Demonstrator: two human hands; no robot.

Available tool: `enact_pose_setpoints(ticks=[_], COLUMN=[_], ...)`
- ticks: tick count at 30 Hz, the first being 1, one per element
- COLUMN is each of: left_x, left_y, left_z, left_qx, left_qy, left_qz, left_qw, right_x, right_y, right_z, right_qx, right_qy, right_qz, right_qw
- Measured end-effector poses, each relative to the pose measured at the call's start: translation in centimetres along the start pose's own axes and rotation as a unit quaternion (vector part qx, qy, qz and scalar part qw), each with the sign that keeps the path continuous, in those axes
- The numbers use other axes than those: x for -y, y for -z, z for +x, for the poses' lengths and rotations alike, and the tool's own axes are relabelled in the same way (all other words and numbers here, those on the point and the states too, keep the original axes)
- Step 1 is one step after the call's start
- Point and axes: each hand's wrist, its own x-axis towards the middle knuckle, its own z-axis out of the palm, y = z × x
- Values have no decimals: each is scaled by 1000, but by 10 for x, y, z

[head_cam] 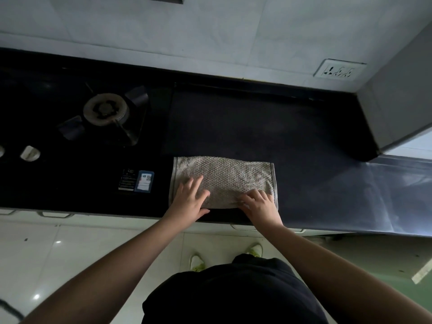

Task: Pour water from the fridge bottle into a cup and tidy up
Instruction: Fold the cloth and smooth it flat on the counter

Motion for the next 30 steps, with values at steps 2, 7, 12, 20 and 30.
enact_pose_setpoints(ticks=[2, 7, 12, 20, 30], left_x=[-3, 0, -2, -28, -81], left_y=[1, 4, 38, 116, 207], left_z=[1, 7, 22, 52, 59], left_qx=[-3, -62, -151, -66, 150], left_qy=[-1, -10, -1, 52, -23], left_qz=[16, 13, -48, -177, -186], left_qw=[1000, 998, 987, 981, 971], right_x=[-2, 1, 12, 9, -29], right_y=[2, 10, 28, 83, 148], right_z=[3, 7, 18, 27, -27], right_qx=[-14, -38, -44, -103, -32], right_qy=[15, -4, -83, -152, 7], right_qz=[2, 10, 84, 142, 70], right_qw=[1000, 999, 992, 973, 997])
